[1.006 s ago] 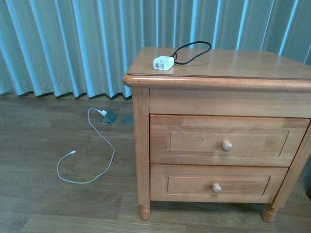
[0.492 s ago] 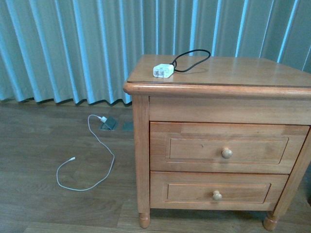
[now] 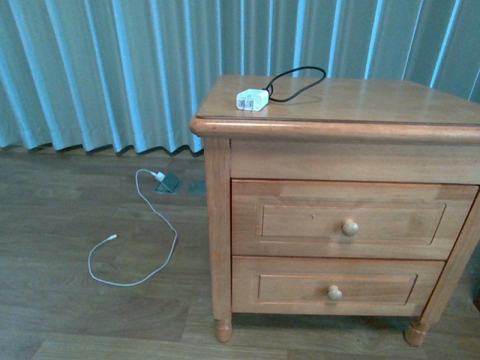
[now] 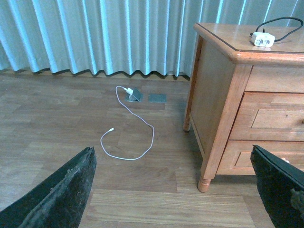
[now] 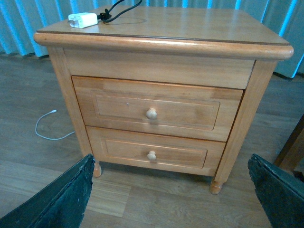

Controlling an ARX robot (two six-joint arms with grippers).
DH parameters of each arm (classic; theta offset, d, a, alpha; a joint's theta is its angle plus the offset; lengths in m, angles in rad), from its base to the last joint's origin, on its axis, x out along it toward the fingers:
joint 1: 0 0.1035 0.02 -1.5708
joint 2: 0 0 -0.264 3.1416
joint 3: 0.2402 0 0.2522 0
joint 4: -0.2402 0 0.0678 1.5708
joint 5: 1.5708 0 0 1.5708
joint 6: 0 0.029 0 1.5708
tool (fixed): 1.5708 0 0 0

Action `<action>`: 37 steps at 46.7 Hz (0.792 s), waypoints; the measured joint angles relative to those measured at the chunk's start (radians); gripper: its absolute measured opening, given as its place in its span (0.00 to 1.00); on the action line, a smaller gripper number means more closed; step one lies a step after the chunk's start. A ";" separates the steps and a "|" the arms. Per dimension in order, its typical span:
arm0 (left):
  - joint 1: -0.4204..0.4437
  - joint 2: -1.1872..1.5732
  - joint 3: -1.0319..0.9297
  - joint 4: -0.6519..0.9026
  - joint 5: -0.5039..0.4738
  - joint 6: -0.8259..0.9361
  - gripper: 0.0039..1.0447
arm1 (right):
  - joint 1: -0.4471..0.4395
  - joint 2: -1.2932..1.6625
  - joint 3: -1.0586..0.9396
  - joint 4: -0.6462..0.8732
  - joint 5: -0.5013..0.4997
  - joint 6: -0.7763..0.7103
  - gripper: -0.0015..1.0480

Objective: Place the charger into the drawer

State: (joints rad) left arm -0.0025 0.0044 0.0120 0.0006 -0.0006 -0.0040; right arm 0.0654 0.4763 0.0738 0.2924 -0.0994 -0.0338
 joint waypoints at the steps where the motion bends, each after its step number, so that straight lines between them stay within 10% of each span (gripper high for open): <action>1: 0.000 0.000 0.000 0.000 0.000 0.000 0.94 | 0.018 0.081 0.013 0.069 0.018 -0.002 0.92; 10: 0.000 0.000 0.000 0.000 0.000 0.000 0.94 | 0.145 0.796 0.216 0.521 0.126 -0.015 0.92; 37: 0.000 0.000 0.000 0.000 0.000 0.000 0.94 | 0.218 1.699 0.751 0.863 0.232 -0.232 0.92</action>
State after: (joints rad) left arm -0.0025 0.0044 0.0120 0.0006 -0.0006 -0.0040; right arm 0.2836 2.1750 0.8249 1.1553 0.1329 -0.2661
